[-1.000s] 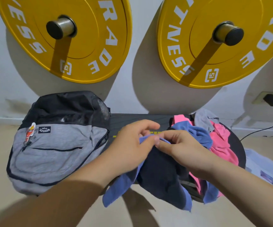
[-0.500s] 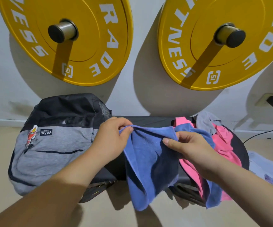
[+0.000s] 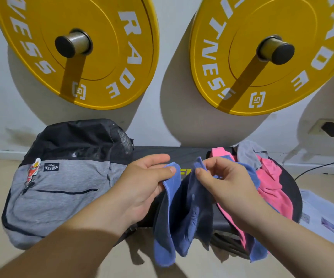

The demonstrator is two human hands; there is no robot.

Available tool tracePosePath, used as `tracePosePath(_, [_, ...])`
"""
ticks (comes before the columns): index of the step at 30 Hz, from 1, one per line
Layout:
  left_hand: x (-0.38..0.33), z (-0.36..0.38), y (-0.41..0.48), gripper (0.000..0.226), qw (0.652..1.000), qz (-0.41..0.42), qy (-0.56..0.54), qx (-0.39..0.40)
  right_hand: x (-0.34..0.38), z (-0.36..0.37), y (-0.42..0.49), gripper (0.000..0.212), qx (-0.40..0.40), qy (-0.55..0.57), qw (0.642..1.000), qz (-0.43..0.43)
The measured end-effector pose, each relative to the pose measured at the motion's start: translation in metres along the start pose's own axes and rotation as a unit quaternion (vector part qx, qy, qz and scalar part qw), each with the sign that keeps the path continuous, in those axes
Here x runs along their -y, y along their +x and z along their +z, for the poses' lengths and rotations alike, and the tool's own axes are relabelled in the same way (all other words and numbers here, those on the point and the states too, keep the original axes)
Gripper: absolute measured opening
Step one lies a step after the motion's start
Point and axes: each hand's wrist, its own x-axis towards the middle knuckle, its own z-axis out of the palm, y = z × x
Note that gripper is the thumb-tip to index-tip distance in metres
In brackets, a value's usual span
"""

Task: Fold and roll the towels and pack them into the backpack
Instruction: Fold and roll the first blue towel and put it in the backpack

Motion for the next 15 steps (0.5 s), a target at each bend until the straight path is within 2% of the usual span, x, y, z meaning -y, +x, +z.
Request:
tracePosePath(2, [-0.001,0.005,-0.005,0.037,1.0,0.004,-0.02,0.022,0.002,0.003,-0.004,0.011,0.027,0.013,0.999,0.013])
tracePosePath(5, [0.004,0.011,-0.009,0.038,0.998,-0.002,-0.03,0.05,0.005,0.008,-0.009,0.01,0.03,0.007,0.999,-0.012])
tracePosePath(10, [0.007,0.014,-0.015,0.023,0.992,-0.024,-0.093,0.078,0.007,0.011,-0.01,0.014,0.015,-0.019,0.998,-0.061])
tracePosePath(15, [0.012,0.013,-0.012,0.017,0.998,-0.007,0.005,0.059,0.005,0.009,-0.013,0.021,0.005,-0.073,0.988,-0.134])
